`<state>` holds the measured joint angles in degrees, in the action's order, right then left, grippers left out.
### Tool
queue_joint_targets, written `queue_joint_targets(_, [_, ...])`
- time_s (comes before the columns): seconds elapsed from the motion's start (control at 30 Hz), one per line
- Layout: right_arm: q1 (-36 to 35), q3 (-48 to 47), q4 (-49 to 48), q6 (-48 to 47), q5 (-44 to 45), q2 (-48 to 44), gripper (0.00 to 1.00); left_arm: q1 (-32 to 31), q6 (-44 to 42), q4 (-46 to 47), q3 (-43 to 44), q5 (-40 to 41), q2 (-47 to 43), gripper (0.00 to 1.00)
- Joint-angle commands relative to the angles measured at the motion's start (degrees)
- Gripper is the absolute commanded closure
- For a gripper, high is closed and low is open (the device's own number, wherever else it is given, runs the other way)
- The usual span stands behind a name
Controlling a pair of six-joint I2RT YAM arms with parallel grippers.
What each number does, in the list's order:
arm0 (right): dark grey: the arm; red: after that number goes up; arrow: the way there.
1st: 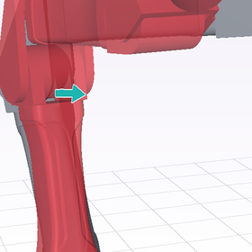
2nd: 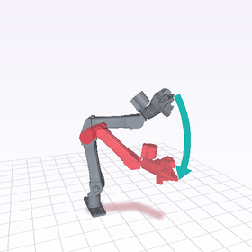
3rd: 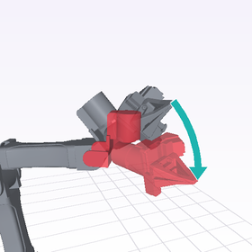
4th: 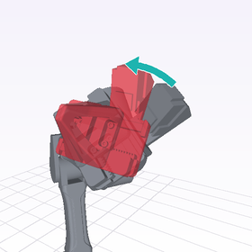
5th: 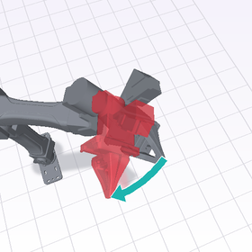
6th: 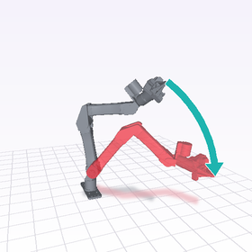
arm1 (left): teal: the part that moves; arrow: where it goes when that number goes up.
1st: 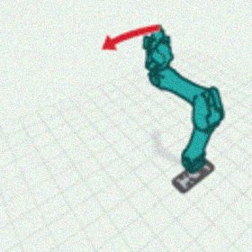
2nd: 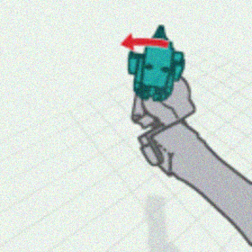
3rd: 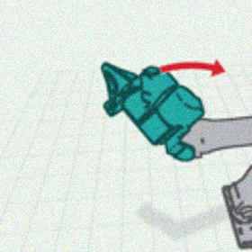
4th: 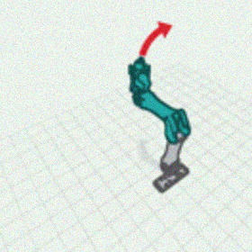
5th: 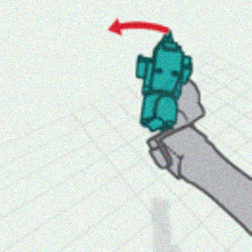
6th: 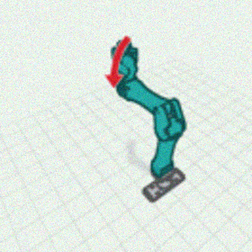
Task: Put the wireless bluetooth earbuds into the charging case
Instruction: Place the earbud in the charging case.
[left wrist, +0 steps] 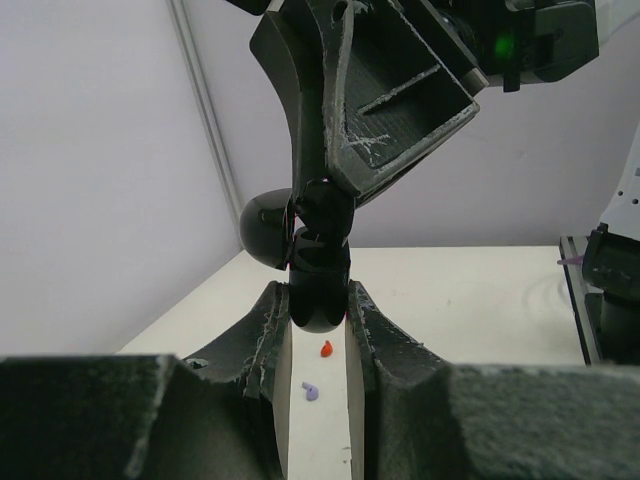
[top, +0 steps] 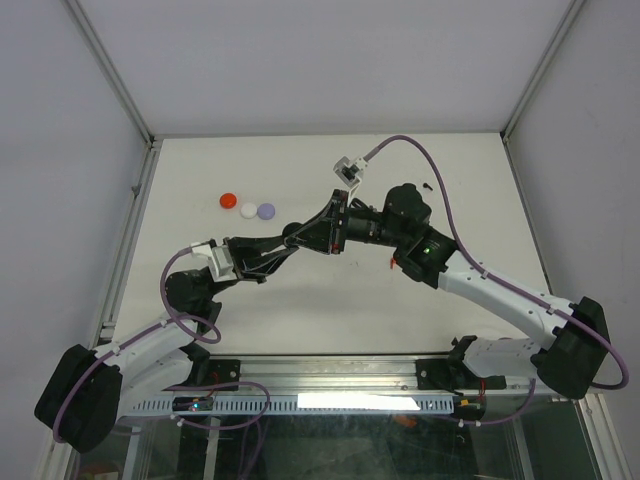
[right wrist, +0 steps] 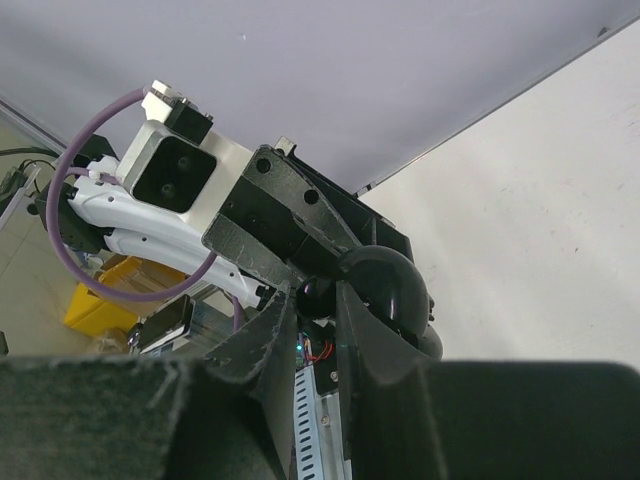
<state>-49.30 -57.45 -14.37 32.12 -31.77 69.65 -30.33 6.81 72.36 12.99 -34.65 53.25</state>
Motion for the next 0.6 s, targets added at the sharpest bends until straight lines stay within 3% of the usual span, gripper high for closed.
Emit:
queue_joint_targets(0.0, [-0.36, 0.33, -1.78, 0.40, 2.65, -0.25, 0.84, -0.15, 0.92, 5.77, 1.73, -0.21, -0.43, 1.00])
queue_joint_targets(0.3, [-0.36, 1.06, 2.15, 4.85, 9.23, -0.36, 0.84, -0.15, 0.17, 7.20, 1.13, 2.40, -0.14, 1.00])
queue_joint_targets(0.57, [-0.36, 2.82, -0.81, 10.26, 9.01, 0.23, 0.84, -0.15, -0.67, 8.16, 0.97, 4.27, -0.20, 1.00])
